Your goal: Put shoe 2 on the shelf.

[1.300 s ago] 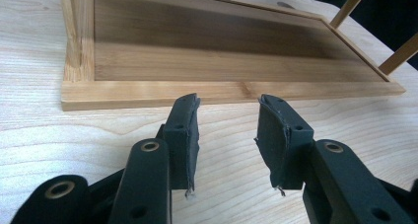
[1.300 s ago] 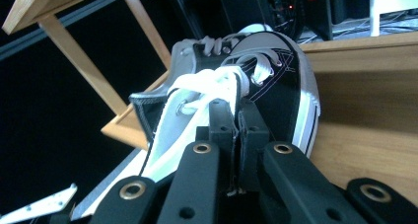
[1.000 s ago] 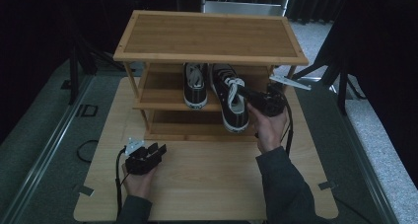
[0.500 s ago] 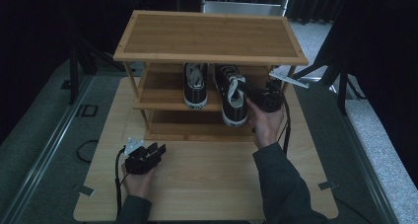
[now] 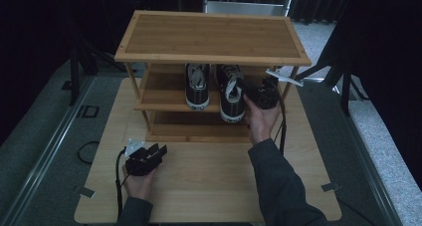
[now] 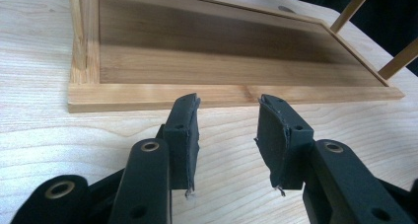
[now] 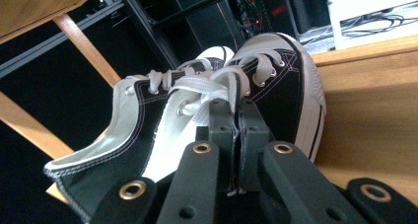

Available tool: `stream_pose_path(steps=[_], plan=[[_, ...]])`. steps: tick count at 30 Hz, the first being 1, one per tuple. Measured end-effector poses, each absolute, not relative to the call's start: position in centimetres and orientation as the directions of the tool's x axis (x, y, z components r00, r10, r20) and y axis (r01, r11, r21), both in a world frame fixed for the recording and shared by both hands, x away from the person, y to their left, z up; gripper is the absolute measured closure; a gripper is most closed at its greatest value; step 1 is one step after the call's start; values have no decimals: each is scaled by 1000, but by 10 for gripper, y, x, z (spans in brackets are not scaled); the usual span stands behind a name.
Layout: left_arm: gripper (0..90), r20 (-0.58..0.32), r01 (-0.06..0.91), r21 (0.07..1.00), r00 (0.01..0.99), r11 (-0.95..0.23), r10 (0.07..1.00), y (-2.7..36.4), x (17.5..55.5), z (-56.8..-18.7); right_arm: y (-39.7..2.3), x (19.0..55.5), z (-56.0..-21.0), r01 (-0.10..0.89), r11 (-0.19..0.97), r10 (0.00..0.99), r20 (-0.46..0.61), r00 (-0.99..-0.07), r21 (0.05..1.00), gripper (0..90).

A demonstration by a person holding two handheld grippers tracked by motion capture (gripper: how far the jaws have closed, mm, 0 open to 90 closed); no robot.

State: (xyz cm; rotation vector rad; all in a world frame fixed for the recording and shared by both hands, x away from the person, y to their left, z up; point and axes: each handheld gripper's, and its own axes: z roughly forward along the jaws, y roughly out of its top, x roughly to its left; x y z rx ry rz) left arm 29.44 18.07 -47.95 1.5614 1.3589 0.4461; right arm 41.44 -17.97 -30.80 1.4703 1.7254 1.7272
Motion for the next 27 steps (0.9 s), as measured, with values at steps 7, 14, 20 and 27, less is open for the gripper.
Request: stream_pose_path(steps=[7, 14, 20, 27], plan=[[602, -318, 537, 836, 305, 114, 898, 182, 294, -479, -169, 425, -308, 428, -244, 798, 431, -422, 870, 879], [602, -322, 534, 837, 301, 121, 898, 184, 293, -478, -162, 429, -310, 427, -252, 808, 432, -401, 869, 879], [602, -319, 535, 837, 303, 117, 898, 183, 294, -479, -164, 434, -313, 426, -271, 813, 442, -379, 863, 879], [602, -319, 538, 835, 305, 114, 897, 182, 294, -479, -160, 435, -313, 492, -325, 773, 526, -353, 808, 878]])
